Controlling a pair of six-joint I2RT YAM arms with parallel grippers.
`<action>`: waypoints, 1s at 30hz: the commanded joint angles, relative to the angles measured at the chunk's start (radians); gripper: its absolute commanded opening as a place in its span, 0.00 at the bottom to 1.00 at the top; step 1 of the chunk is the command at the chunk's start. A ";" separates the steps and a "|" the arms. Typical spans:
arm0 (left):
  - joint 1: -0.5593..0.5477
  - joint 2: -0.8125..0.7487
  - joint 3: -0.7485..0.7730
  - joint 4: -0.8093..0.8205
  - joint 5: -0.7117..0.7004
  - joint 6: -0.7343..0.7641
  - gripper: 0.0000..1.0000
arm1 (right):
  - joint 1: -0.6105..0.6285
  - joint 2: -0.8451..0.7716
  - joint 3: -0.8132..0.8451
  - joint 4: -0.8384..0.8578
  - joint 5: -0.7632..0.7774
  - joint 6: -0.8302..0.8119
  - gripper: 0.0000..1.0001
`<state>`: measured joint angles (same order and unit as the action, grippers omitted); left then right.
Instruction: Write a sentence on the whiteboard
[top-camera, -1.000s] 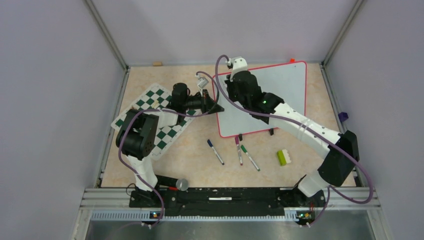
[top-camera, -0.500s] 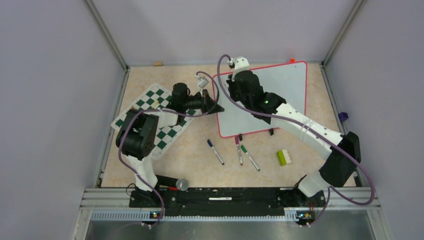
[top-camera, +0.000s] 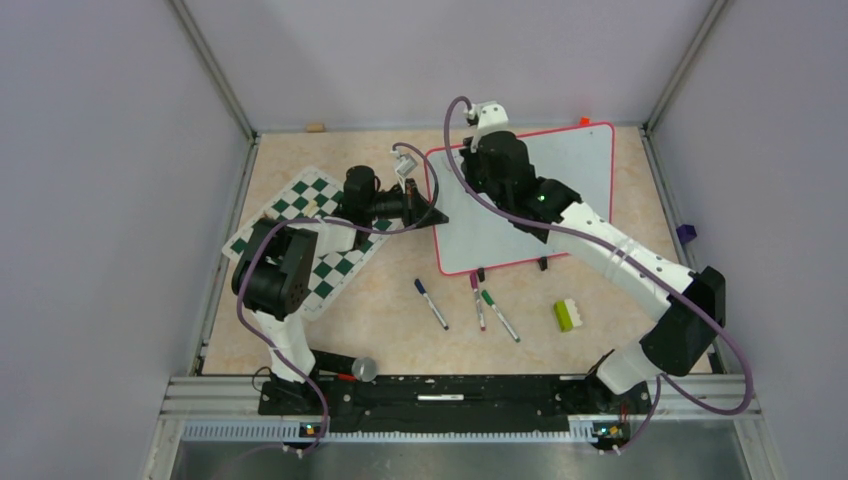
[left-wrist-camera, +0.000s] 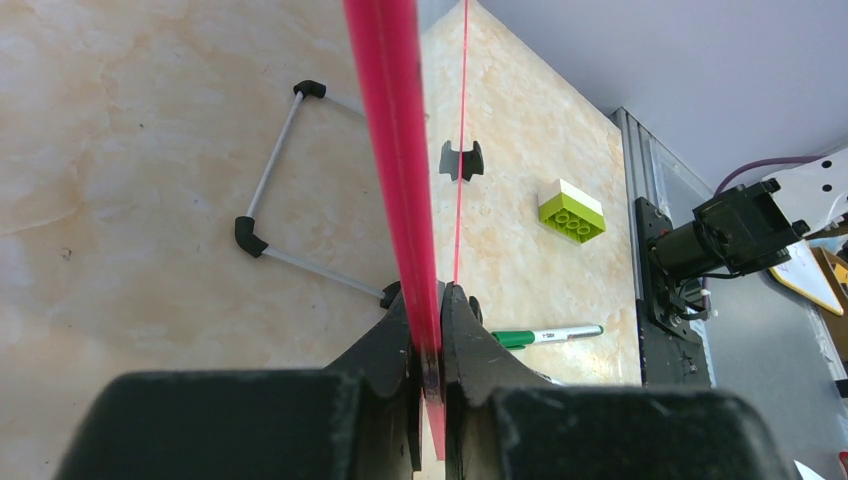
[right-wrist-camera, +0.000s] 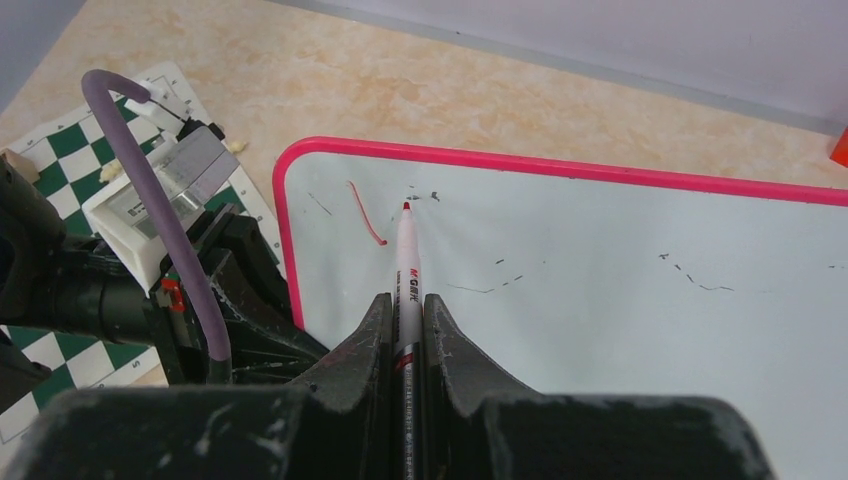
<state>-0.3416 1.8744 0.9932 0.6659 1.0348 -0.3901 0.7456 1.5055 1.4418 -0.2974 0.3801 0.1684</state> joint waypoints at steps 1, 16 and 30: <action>-0.015 0.038 -0.019 -0.048 -0.012 0.161 0.00 | -0.011 -0.003 0.051 0.034 0.012 0.002 0.00; -0.015 0.038 -0.021 -0.048 -0.012 0.163 0.00 | -0.012 0.029 0.047 0.038 0.017 -0.007 0.00; -0.016 0.037 -0.019 -0.049 -0.012 0.163 0.00 | -0.013 -0.010 -0.030 0.017 -0.049 0.005 0.00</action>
<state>-0.3416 1.8744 0.9932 0.6651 1.0340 -0.3901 0.7429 1.5311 1.4322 -0.2924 0.3687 0.1680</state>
